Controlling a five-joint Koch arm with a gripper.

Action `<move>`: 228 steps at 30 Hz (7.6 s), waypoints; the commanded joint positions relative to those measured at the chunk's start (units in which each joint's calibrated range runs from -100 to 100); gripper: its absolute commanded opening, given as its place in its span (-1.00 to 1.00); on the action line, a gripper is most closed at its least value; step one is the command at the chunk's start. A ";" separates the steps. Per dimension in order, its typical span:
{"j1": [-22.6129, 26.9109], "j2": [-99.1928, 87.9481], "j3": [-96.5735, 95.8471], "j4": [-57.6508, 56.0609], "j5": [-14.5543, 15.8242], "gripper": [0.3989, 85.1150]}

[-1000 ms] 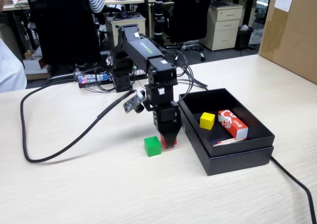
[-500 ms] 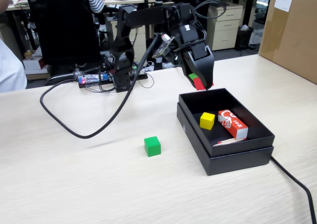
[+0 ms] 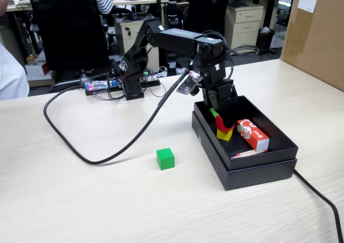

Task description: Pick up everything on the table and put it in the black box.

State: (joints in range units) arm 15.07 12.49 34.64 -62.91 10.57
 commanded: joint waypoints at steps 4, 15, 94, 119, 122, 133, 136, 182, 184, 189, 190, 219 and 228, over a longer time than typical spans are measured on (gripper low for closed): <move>0.24 -2.91 2.26 -0.20 -0.15 0.01; -4.59 -26.32 3.25 -0.20 -1.51 0.03; 2.49 1.11 7.15 -4.00 -2.30 -0.92; -0.73 -40.20 -3.91 -4.00 -2.49 0.06; -3.22 -50.07 -9.17 -3.57 -2.69 0.12; -12.89 -86.33 -45.16 3.86 -7.03 0.16; -13.82 -95.39 -58.21 8.61 -7.47 0.18; -15.63 -112.49 -131.11 61.40 -10.79 0.17; -15.73 -112.49 -131.02 61.40 -10.79 0.17; -15.78 -112.49 -130.92 61.40 -10.79 0.17; -15.78 -112.49 -130.92 61.40 -10.79 0.17; -15.78 -112.49 -130.92 61.40 -10.79 0.17; -15.78 -112.49 -130.92 61.40 -10.79 0.17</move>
State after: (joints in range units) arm -0.71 -100.00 -94.16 -0.66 -0.12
